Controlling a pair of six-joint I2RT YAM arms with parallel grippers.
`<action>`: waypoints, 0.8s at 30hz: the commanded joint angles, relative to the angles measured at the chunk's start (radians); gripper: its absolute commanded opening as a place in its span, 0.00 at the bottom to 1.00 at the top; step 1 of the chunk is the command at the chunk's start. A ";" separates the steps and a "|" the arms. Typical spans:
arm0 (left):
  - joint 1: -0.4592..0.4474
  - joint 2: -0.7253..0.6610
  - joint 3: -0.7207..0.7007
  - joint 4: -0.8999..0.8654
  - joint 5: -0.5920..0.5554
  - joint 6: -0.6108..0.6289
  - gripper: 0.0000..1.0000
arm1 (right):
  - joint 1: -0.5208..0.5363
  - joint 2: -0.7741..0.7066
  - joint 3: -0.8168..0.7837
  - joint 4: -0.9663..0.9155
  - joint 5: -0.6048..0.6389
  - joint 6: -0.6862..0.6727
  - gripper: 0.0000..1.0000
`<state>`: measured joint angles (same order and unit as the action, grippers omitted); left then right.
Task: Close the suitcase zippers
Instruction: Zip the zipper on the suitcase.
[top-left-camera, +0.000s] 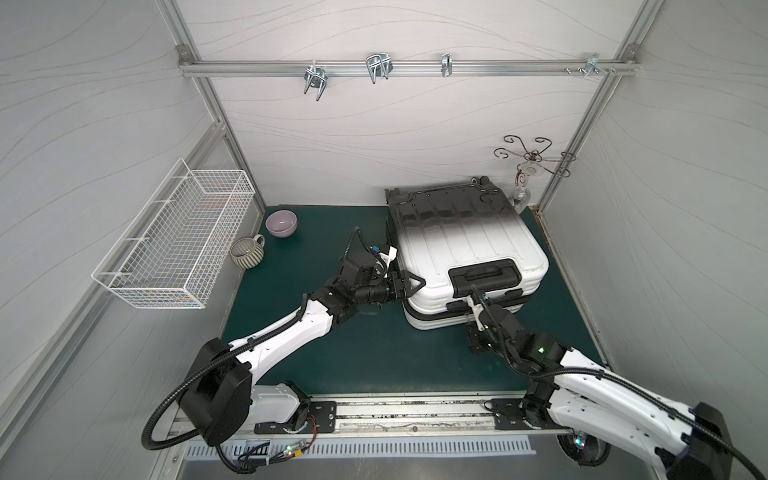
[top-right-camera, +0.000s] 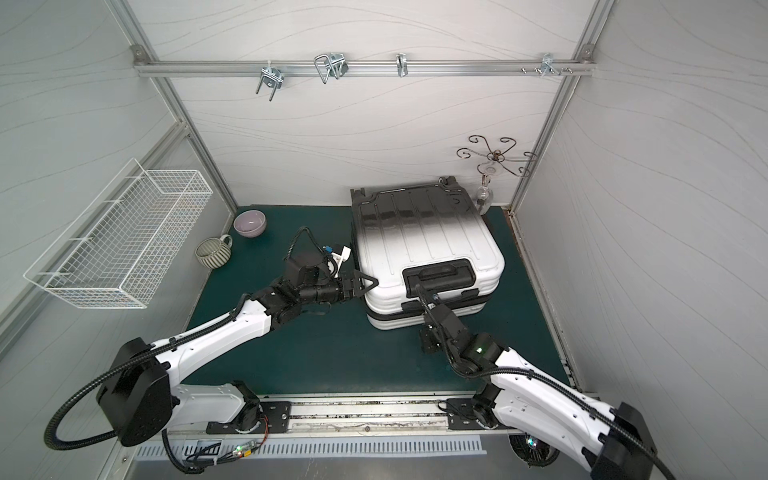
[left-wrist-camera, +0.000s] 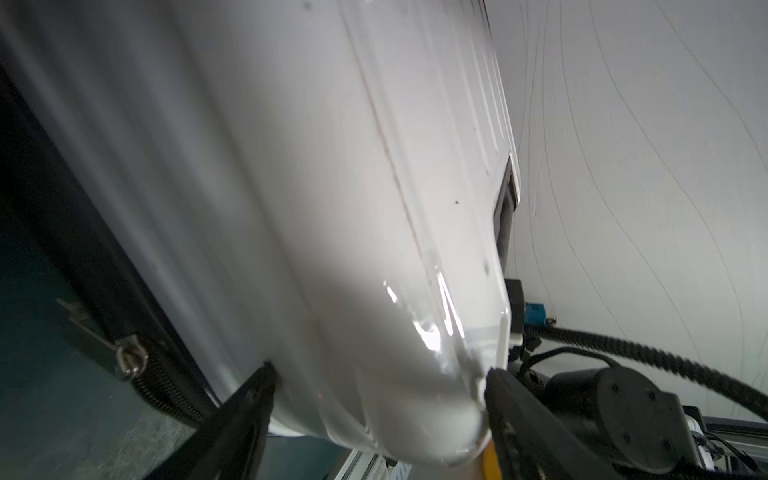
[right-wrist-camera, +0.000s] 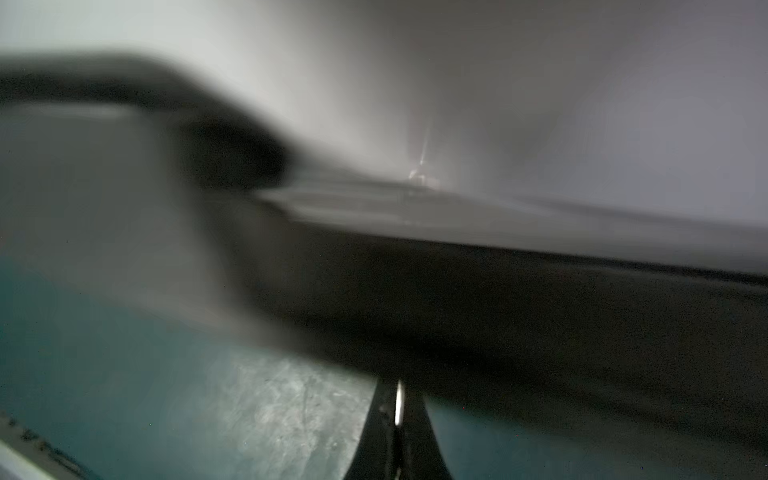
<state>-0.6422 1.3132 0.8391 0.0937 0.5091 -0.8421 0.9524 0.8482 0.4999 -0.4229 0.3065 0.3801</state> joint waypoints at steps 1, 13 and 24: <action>-0.022 0.085 -0.011 0.067 0.043 -0.021 0.78 | 0.141 0.099 0.060 0.154 -0.025 -0.087 0.00; -0.074 0.054 -0.006 0.041 0.035 -0.013 0.77 | 0.277 0.333 0.045 0.797 -0.098 -0.088 0.00; 0.162 -0.042 -0.018 -0.200 0.047 0.182 0.77 | 0.353 0.585 0.069 1.149 0.189 -0.058 0.00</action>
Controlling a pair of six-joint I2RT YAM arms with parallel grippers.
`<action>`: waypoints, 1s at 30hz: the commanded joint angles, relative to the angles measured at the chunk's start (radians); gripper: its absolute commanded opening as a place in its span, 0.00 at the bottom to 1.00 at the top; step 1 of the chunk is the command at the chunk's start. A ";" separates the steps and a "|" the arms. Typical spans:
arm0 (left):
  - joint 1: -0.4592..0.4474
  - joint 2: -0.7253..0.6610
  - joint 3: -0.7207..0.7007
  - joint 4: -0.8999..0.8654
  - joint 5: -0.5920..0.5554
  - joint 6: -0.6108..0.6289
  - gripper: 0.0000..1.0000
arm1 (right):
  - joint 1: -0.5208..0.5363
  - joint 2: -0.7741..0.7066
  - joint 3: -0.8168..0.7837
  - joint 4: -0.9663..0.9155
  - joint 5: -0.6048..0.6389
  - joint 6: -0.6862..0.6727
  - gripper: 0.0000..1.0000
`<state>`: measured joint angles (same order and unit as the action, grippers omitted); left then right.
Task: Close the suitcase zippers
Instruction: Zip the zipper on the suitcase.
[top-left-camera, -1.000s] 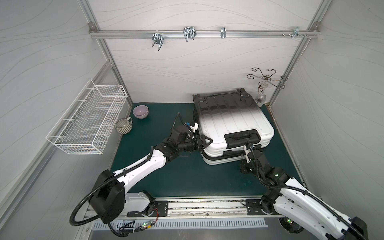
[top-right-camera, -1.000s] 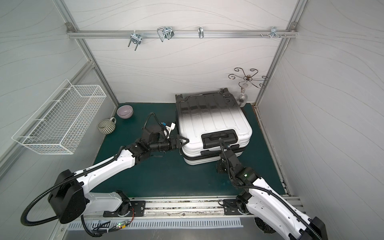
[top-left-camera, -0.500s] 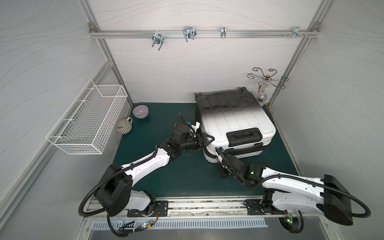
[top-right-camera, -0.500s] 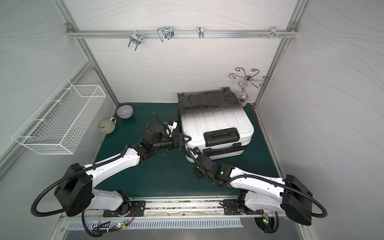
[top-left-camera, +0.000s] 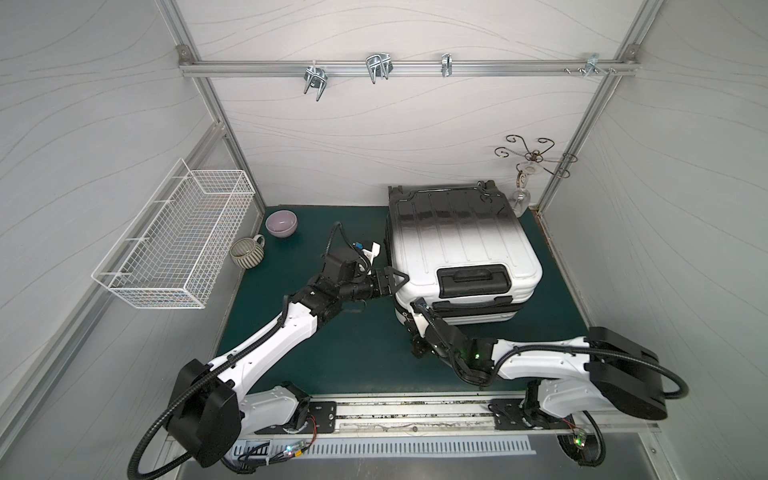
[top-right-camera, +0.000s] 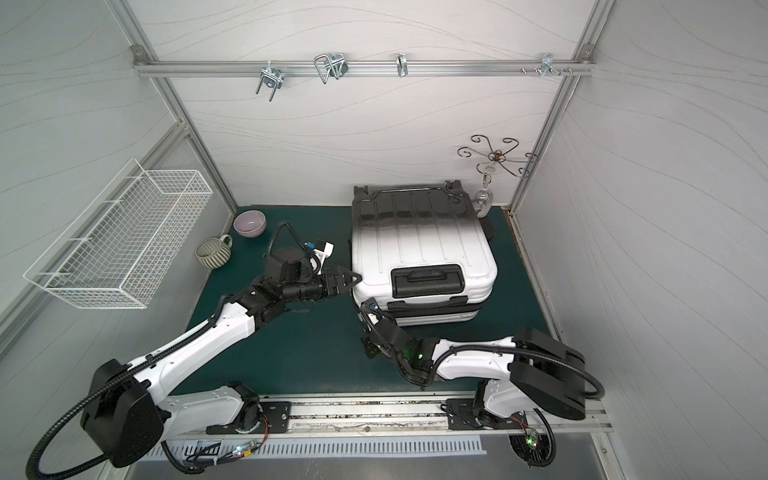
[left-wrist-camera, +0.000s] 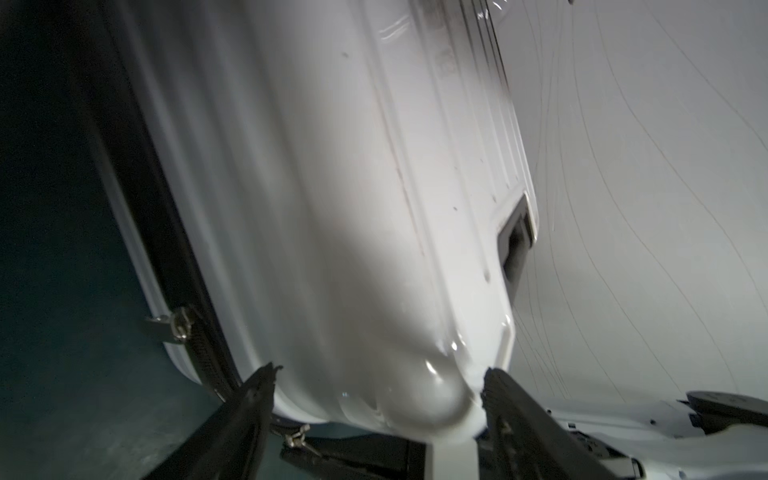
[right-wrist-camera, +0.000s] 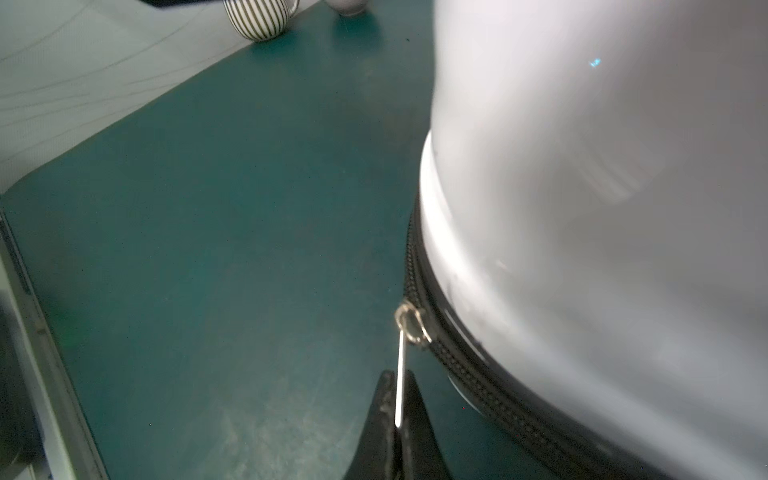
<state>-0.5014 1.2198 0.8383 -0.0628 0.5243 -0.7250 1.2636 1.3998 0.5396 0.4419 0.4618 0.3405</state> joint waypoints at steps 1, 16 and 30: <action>0.046 0.047 -0.017 -0.061 0.036 0.069 0.76 | 0.043 0.045 0.035 0.273 0.030 -0.005 0.00; 0.051 -0.378 -0.136 -0.463 -0.263 0.075 0.83 | -0.002 -0.308 0.276 -0.748 -0.204 0.055 0.54; -0.296 -0.149 -0.155 -0.207 -0.551 0.309 0.79 | -0.585 -0.381 0.523 -1.165 -0.564 -0.206 0.61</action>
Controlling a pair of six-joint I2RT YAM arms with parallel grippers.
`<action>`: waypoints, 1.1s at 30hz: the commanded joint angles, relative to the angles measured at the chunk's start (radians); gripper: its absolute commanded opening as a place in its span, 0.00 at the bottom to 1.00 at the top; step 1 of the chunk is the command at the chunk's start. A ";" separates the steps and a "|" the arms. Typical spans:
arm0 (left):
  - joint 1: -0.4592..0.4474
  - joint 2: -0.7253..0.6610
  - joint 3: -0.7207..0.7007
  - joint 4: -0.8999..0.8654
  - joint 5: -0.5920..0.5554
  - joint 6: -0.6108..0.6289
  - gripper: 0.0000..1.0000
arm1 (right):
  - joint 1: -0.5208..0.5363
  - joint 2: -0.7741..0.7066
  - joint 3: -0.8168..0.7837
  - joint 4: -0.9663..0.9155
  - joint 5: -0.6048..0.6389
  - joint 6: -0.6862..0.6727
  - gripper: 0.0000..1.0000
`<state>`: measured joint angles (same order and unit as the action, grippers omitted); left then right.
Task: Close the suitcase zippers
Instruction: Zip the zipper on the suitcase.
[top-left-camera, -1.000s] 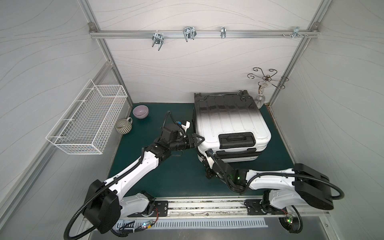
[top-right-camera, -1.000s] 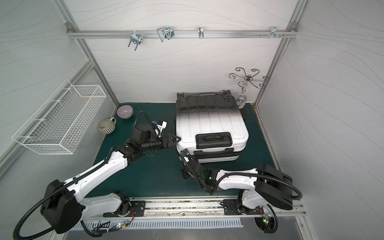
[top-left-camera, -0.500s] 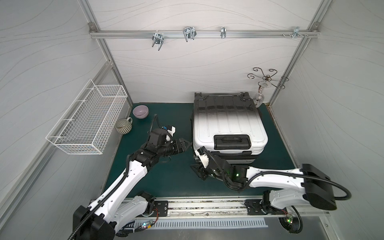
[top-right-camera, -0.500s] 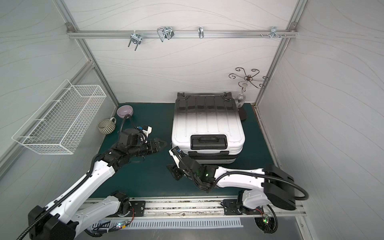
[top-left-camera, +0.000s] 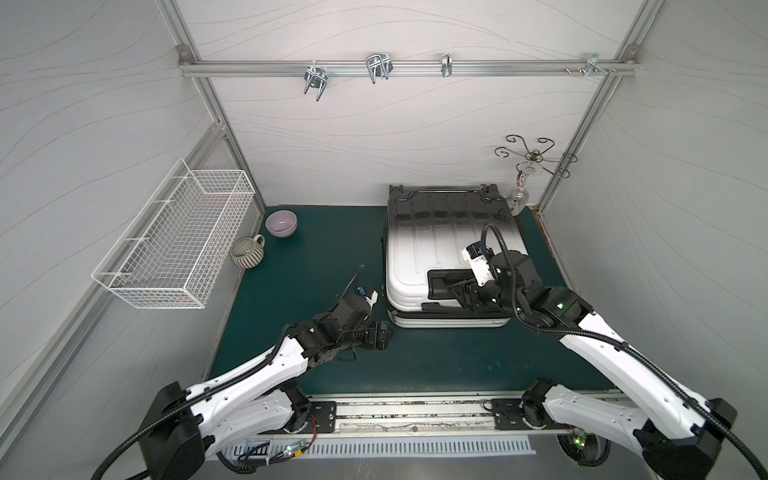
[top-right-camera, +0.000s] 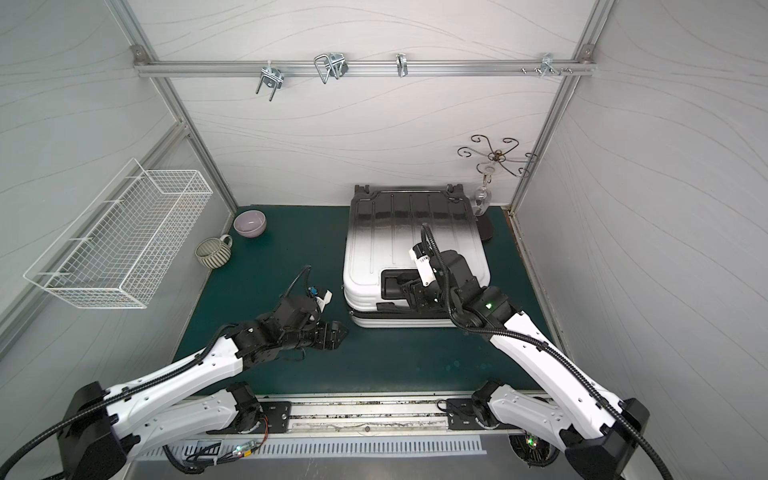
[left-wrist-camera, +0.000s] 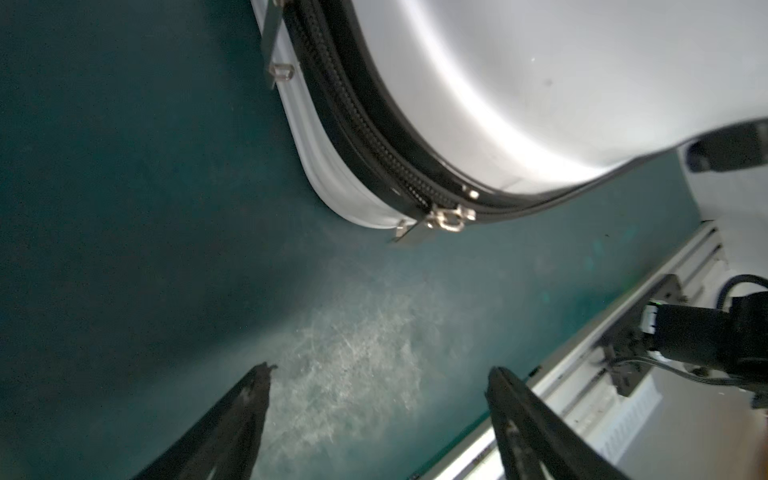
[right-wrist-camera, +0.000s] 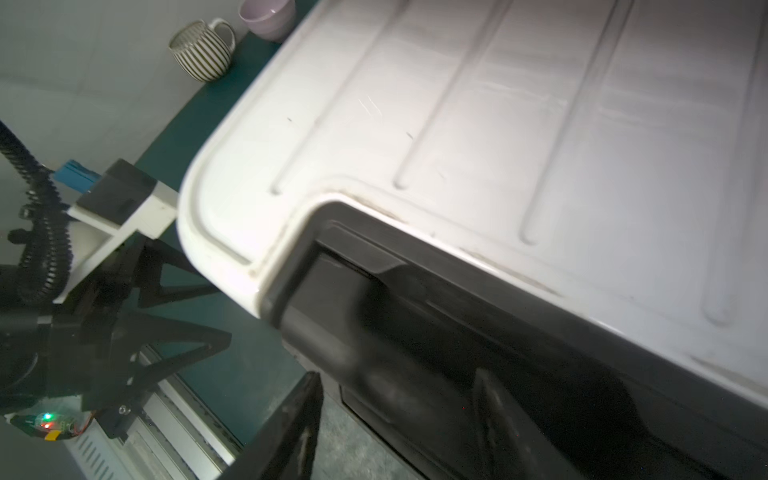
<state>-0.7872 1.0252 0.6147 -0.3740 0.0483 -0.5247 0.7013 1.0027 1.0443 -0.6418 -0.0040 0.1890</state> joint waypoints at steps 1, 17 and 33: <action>-0.019 0.079 0.081 0.118 -0.099 0.137 0.77 | -0.026 0.031 0.020 -0.066 -0.103 -0.056 0.61; -0.110 0.190 -0.009 0.517 -0.191 0.223 0.49 | -0.144 0.098 -0.028 0.035 -0.193 -0.005 0.59; -0.196 0.312 0.059 0.474 -0.294 0.282 0.55 | -0.160 0.096 -0.050 0.051 -0.191 0.015 0.58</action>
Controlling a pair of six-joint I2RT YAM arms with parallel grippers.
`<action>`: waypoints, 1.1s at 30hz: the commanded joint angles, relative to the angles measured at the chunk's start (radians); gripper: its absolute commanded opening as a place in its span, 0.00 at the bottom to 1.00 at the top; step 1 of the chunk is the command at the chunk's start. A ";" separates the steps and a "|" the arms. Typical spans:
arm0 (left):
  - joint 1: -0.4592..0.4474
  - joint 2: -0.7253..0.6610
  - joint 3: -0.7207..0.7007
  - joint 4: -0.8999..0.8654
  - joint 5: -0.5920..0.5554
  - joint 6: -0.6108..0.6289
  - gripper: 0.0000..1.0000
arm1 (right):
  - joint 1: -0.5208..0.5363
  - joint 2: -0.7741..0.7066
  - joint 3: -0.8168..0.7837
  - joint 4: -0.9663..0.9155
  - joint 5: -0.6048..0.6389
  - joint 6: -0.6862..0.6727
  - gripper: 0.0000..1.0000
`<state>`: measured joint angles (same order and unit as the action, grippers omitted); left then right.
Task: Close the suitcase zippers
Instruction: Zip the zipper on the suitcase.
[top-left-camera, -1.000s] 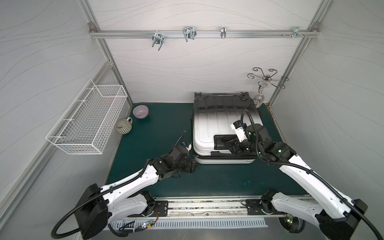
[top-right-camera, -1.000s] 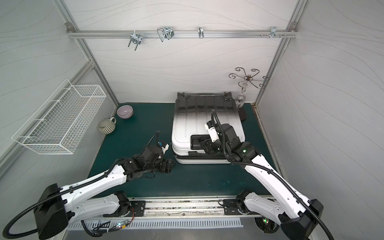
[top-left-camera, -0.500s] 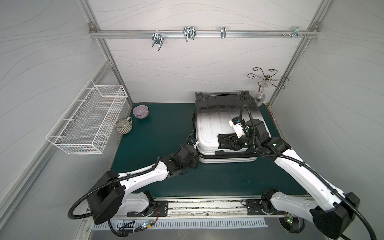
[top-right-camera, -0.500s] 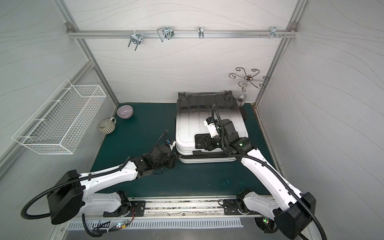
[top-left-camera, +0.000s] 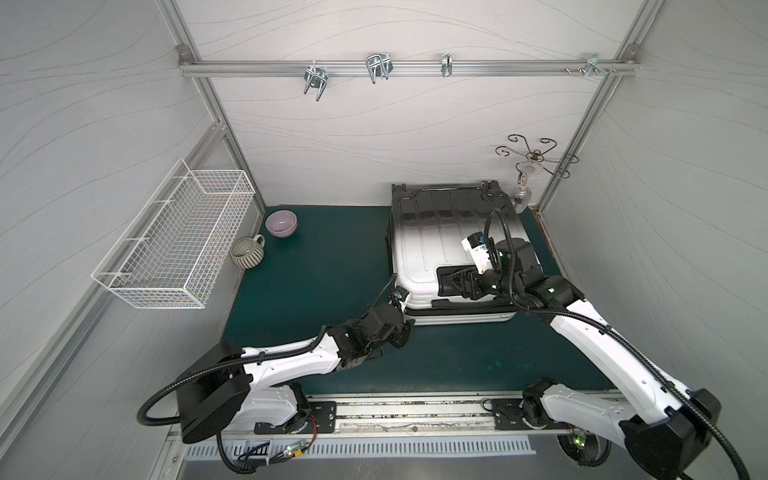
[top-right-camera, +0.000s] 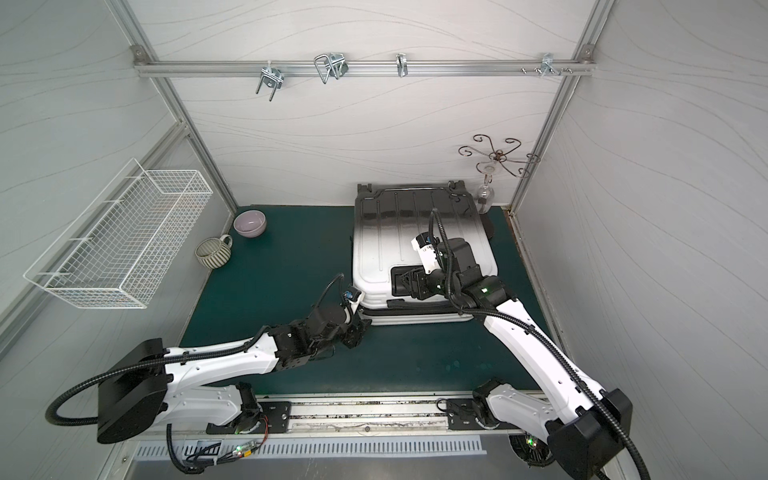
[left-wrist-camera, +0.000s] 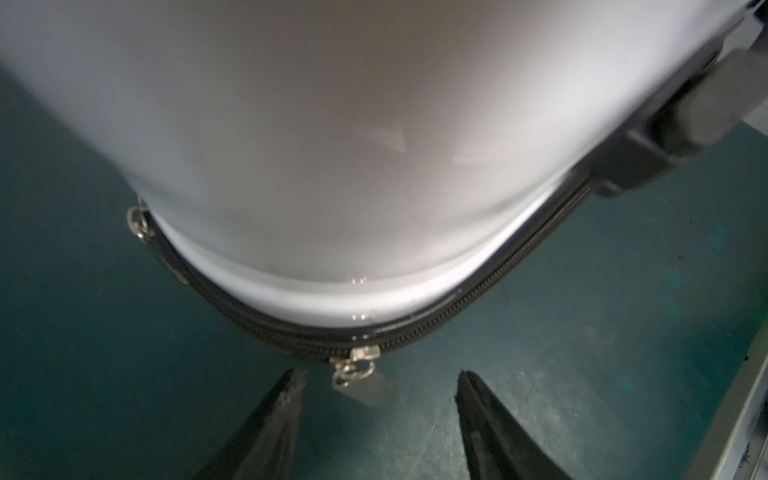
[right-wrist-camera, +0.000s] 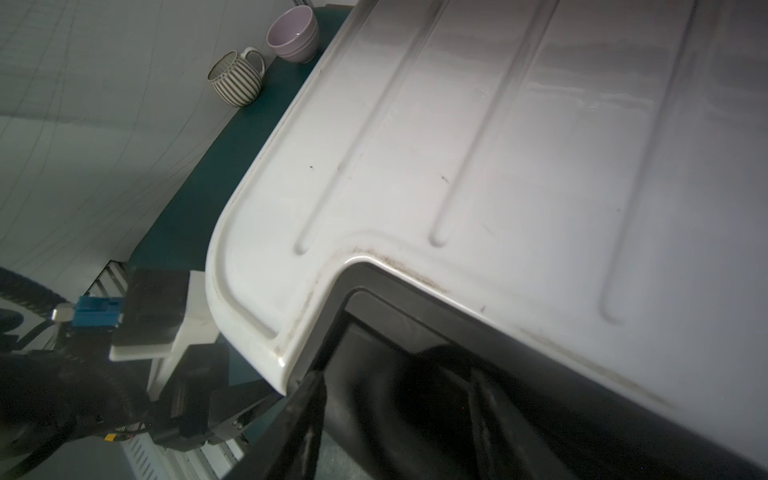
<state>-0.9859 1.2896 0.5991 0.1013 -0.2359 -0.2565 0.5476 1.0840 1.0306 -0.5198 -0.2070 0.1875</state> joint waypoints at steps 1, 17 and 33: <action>0.004 0.050 0.077 -0.002 -0.016 0.012 0.54 | -0.008 0.014 -0.038 -0.070 0.013 0.016 0.58; 0.004 0.104 0.108 0.041 -0.184 -0.050 0.16 | -0.014 0.010 -0.064 -0.062 0.018 0.027 0.58; 0.285 -0.064 0.029 -0.004 -0.040 -0.117 0.00 | -0.087 -0.017 -0.130 -0.089 0.060 0.046 0.54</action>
<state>-0.7017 1.2736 0.6411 0.0536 -0.3531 -0.3679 0.4774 1.0477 0.9676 -0.4484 -0.1665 0.2134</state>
